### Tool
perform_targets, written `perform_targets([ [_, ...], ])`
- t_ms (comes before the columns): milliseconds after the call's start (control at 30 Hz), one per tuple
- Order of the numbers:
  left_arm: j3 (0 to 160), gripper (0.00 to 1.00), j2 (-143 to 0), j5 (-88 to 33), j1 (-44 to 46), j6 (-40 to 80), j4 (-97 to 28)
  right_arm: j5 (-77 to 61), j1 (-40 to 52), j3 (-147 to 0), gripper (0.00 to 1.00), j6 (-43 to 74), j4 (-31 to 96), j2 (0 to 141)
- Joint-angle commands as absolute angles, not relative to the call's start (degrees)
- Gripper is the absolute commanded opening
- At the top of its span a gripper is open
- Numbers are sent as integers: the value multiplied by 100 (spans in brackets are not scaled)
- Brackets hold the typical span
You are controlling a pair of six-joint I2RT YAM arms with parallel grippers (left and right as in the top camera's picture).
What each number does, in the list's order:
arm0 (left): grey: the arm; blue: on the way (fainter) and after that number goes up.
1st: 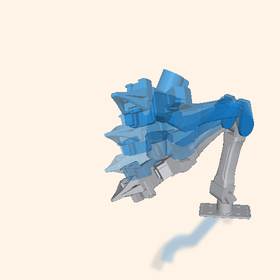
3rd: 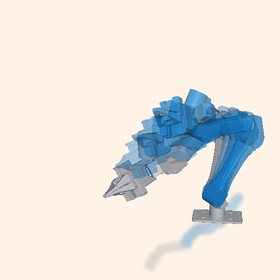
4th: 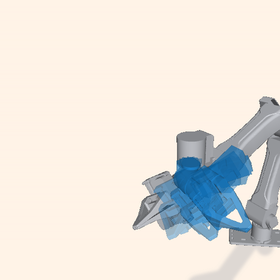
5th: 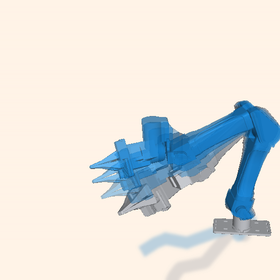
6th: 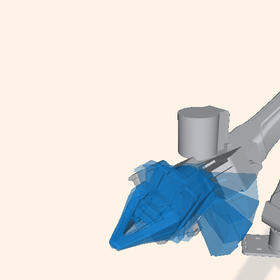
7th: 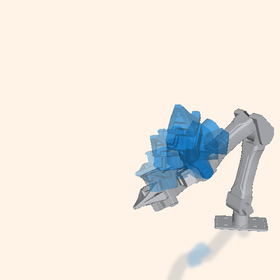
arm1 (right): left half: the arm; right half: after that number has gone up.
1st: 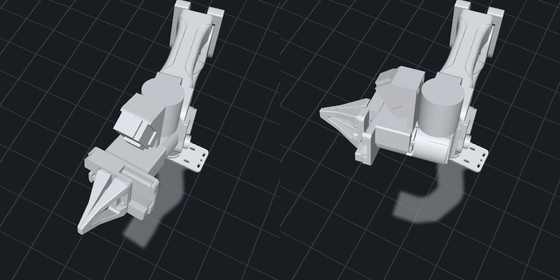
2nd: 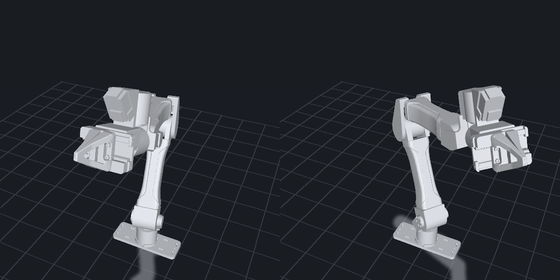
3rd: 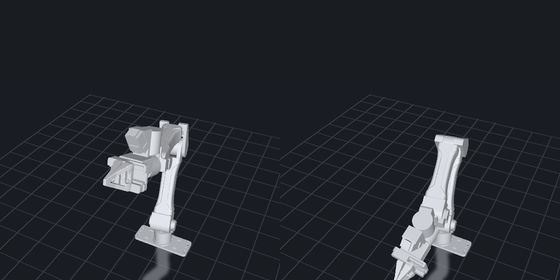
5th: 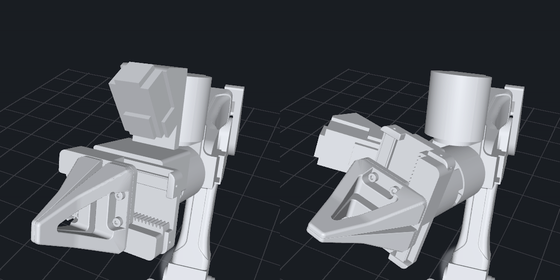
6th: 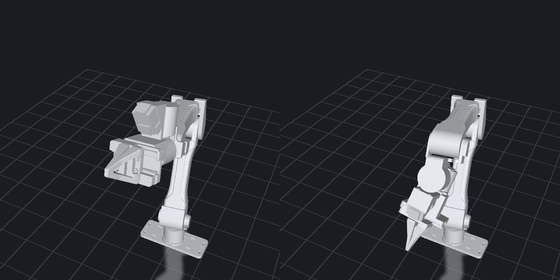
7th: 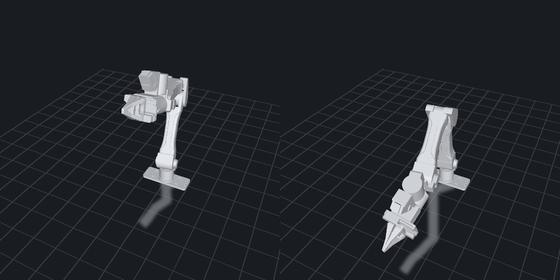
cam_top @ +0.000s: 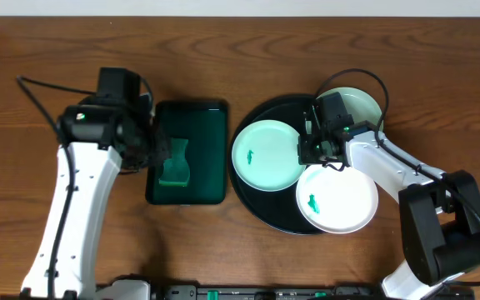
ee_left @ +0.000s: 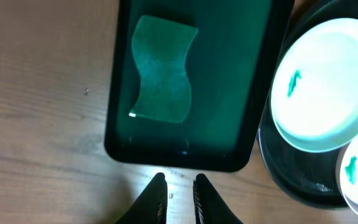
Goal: Clean dirty plates on tray and stack at the side
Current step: 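Lower left gripper into the green tray and grasp the green sponge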
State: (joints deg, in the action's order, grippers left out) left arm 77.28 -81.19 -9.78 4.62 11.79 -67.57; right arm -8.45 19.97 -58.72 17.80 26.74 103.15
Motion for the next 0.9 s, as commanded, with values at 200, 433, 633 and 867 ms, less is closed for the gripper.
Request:
perform_targets([
  [200, 7679, 29, -9161, -613, 790, 1431, -6318, -714, 1999, -5826, 1, 1822, 2676, 10418],
  [433, 7682, 35, -9998, -462, 790, 1448, -5990, -714, 1999, -5826, 1, 1822, 2679, 10418],
  [633, 7679, 36, -10600, -460, 790, 1446, -5793, -714, 1999, -5826, 1, 1822, 2679, 10418],
  [867, 7679, 37, -10877, -54, 764, 1448, -5603, -714, 1999, -5826, 1, 1822, 2679, 10418],
])
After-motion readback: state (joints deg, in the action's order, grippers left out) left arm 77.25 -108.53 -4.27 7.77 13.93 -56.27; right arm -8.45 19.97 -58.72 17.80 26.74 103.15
